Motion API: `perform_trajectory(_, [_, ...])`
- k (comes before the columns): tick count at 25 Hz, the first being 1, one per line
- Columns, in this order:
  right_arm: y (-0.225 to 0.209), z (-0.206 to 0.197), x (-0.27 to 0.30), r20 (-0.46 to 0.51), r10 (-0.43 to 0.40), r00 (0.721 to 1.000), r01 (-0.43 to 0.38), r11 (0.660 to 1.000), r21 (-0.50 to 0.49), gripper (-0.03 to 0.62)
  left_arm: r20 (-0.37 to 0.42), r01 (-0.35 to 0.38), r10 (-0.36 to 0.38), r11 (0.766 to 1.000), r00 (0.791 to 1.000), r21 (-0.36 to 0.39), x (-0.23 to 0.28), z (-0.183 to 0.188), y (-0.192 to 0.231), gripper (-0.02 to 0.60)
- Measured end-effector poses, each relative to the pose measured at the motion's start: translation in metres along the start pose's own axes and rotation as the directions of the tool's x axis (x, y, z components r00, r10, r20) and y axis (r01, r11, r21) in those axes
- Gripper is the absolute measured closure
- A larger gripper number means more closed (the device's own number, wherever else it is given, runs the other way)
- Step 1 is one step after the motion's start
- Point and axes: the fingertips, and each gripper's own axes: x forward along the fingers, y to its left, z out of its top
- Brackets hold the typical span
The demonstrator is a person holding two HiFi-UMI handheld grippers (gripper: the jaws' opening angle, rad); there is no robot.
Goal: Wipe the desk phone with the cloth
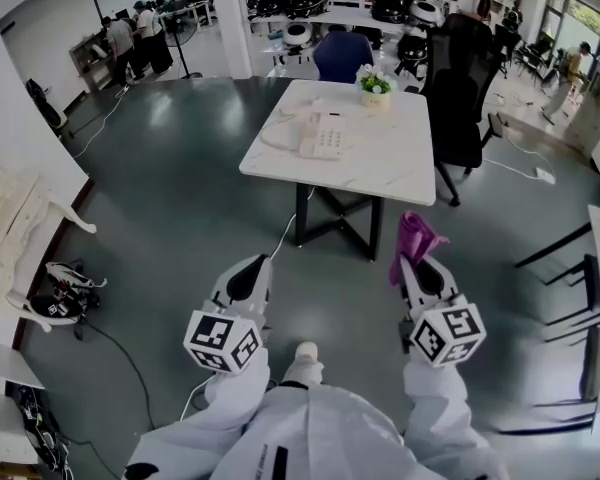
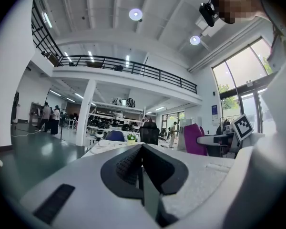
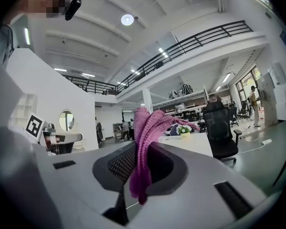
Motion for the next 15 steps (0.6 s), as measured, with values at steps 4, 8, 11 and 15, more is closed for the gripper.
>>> perform_trajectory(4, [-0.002,0.002,0.019,0.002,0.023,1.0,-0.023,1.0,0.005,0.563,-0.015,0.004,-0.004,1.0,1.0,-0.011,0.015,-0.006,0.01,0.584])
perform_trajectory(8, [-0.01,-0.002,0.054,-0.011,0.022,1.0,-0.022,1.0,0.011,0.563,-0.024,0.016,-0.016,1.0,1.0,-0.02,0.044,-0.01,0.03,0.584])
perform_trajectory(11, [-0.015,-0.006,0.084,-0.024,0.023,0.999,-0.022,0.999,0.025,0.562,-0.029,0.029,-0.03,0.999,0.999,-0.026,0.07,-0.01,0.047,0.584])
perform_trajectory(15, [-0.022,-0.006,0.126,-0.028,0.022,0.999,-0.02,0.999,0.049,0.562,-0.039,0.051,-0.052,0.998,0.998,-0.031,0.103,-0.009,0.07,0.584])
